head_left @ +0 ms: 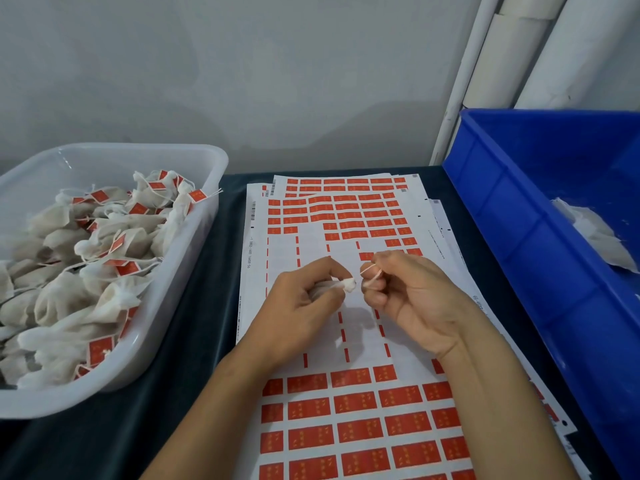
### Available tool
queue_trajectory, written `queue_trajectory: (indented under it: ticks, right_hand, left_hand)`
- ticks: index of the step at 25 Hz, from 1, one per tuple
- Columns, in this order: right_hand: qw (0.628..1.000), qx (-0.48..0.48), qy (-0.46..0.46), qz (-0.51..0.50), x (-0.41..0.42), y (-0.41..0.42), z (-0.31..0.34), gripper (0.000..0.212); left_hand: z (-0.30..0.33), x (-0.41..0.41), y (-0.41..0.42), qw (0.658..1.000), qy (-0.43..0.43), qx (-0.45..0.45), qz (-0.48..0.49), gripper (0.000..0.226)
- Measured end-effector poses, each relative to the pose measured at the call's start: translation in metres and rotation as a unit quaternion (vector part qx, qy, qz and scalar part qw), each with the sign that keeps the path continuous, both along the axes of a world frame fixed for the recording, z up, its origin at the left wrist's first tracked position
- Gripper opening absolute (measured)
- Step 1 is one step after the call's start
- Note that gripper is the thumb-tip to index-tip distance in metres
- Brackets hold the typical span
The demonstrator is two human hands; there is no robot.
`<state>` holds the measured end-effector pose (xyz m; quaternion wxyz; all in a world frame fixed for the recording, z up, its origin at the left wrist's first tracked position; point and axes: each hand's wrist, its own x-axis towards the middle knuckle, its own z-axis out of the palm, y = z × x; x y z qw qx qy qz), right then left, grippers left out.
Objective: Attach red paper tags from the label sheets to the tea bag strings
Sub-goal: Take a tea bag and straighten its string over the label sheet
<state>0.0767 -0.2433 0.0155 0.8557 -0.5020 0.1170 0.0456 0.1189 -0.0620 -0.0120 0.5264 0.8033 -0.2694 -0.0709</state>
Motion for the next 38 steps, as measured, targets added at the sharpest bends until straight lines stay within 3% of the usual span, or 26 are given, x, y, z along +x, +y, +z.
queue_trajectory:
  ticks: [2,5,7,11,17,21,25,27,28,31,34,38]
  right_hand:
    - [0.998,0.050,0.011,0.021,-0.001,-0.003,0.001,0.011]
    - [0.997,0.069,0.003,0.038,-0.002,-0.005,0.001,0.020]
    - [0.996,0.084,-0.008,0.039,-0.003,-0.004,0.001,0.011]
    - [0.992,0.118,-0.026,0.029,-0.002,-0.005,-0.003,0.032]
    - [0.997,0.059,-0.041,-0.003,-0.002,-0.002,-0.004,0.024]
    - [0.990,0.136,-0.004,0.041,-0.005,-0.005,0.001,0.024]
    - [0.979,0.204,0.014,0.023,-0.004,-0.010,-0.001,0.032]
    - [0.992,0.129,0.005,-0.009,-0.003,-0.011,-0.003,0.024]
    - [0.999,0.032,0.003,-0.027,-0.003,-0.011,-0.004,0.018]
    - [0.973,-0.229,0.001,-0.036,-0.001,-0.006,-0.009,0.032]
    - [0.946,-0.321,-0.020,-0.042,0.000,0.000,-0.009,0.037]
    - [0.913,-0.396,-0.095,0.002,0.000,0.010,-0.016,0.025]
  left_hand:
    - [0.000,0.000,0.000,1.000,-0.008,0.003,0.004,0.016]
    - [-0.001,-0.002,0.000,0.999,-0.031,-0.010,0.011,0.019]
    - [0.000,-0.002,-0.001,0.999,-0.038,-0.016,0.022,0.021]
    - [-0.001,-0.003,-0.005,0.998,-0.043,0.012,0.041,0.021]
    - [-0.005,-0.001,-0.005,0.997,-0.052,0.002,0.058,0.027]
    - [-0.008,-0.001,-0.004,0.997,-0.056,0.033,0.052,0.025]
    - [-0.010,-0.001,-0.005,0.995,-0.055,0.069,0.052,0.028]
    - [-0.010,-0.001,-0.007,0.994,-0.048,0.078,0.060,0.028]
    - [-0.011,-0.001,-0.007,0.994,-0.044,0.074,0.067,0.026]
    - [-0.015,0.000,-0.007,0.994,-0.038,0.052,0.085,0.021]
    - [-0.015,-0.002,-0.007,0.993,-0.046,0.050,0.094,0.021]
    - [-0.014,-0.001,-0.009,0.993,-0.055,0.040,0.100,0.014]
